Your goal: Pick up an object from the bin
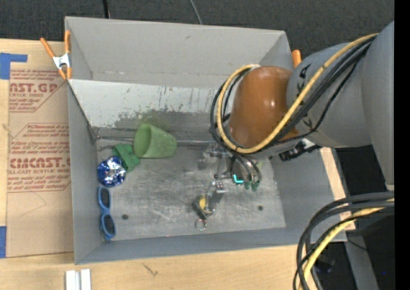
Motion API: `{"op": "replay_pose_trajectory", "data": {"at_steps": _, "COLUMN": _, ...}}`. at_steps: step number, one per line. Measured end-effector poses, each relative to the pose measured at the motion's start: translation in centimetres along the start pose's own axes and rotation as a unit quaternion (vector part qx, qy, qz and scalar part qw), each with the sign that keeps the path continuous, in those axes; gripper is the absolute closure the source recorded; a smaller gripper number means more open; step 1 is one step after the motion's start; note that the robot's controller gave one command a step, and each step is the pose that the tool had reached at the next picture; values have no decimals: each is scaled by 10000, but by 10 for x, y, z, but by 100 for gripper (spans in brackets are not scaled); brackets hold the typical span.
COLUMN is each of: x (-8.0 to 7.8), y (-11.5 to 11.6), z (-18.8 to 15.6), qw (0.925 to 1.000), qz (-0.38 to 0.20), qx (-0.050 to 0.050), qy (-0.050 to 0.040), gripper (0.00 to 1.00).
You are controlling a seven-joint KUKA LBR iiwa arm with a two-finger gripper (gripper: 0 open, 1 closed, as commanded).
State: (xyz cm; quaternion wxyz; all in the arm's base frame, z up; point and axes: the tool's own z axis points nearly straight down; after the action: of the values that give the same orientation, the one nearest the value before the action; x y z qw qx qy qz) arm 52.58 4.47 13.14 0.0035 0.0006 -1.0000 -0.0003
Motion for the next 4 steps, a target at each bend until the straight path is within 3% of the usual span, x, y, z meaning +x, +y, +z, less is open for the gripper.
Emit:
{"op": "replay_pose_trajectory", "data": {"at_steps": 1, "x": 29, "y": -34, "z": 61, "qw": 9997, "qz": -222, "qx": -5, "qy": -89, "gripper": 0}}
{"op": "replay_pose_trajectory", "data": {"at_steps": 2, "x": 41, "y": 15, "z": 53, "qw": 9964, "qz": -842, "qx": 1, "qy": -91, "gripper": 0}}
{"op": "replay_pose_trajectory", "data": {"at_steps": 3, "x": 9, "y": -50, "z": 59, "qw": 9898, "qz": -1420, "qx": 4, "qy": -74, "gripper": 0}}
{"op": "replay_pose_trajectory", "data": {"at_steps": 4, "x": 31, "y": 7, "z": 56, "qw": 9900, "qz": -1410, "qx": 0, "qy": -53, "gripper": 0}}
